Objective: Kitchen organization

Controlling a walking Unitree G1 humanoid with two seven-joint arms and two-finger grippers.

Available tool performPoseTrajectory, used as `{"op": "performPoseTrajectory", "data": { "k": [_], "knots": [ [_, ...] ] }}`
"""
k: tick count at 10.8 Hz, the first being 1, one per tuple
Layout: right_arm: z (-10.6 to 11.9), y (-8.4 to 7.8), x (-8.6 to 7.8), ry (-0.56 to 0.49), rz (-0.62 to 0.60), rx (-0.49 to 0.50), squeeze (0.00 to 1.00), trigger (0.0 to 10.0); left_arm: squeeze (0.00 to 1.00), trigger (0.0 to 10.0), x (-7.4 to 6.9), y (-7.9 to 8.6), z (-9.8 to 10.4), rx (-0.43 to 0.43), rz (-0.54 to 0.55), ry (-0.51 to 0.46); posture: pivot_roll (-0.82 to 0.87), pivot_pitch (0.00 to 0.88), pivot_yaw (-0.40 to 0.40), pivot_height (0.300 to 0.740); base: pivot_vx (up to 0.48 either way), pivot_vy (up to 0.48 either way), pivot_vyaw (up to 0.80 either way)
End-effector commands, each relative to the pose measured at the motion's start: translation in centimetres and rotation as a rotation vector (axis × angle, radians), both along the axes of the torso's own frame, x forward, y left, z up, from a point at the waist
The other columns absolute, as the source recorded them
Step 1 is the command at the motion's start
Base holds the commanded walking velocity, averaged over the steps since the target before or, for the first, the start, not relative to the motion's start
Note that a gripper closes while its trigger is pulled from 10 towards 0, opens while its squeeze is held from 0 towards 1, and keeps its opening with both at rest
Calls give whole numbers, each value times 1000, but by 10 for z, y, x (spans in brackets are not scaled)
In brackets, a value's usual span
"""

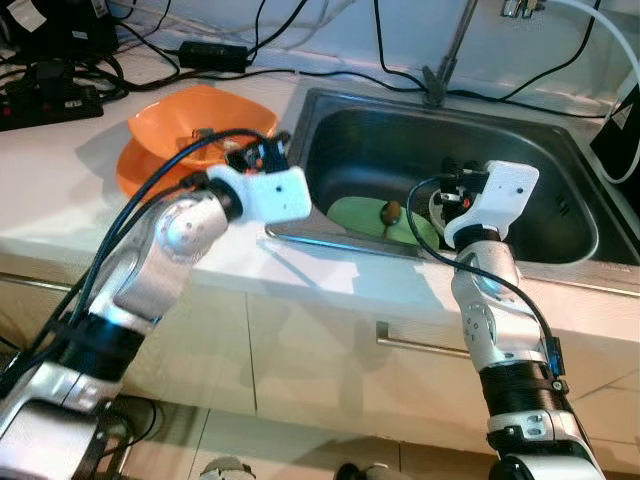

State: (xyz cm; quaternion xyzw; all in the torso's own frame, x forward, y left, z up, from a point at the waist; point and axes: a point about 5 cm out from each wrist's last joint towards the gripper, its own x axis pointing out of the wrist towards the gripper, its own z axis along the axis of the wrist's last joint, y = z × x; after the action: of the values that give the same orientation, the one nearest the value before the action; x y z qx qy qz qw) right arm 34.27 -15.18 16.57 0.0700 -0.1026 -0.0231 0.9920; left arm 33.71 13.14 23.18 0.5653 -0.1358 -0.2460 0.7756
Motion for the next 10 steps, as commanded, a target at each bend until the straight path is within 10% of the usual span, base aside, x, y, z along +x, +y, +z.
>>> {"op": "performPoseTrajectory", "data": {
  "k": [1,10],
  "knots": [
    [3,-3,2,-13,-14,-3,0,10000,0,10000,2,-3,1,9,10,-19,11,69,-90,740,0,0,0],
    [2,-1,2,-12,-9,-1,0,10000,0,10000,-14,18,-9,70,82,-14,16,73,-94,740,0,0,0]
  ]
}}
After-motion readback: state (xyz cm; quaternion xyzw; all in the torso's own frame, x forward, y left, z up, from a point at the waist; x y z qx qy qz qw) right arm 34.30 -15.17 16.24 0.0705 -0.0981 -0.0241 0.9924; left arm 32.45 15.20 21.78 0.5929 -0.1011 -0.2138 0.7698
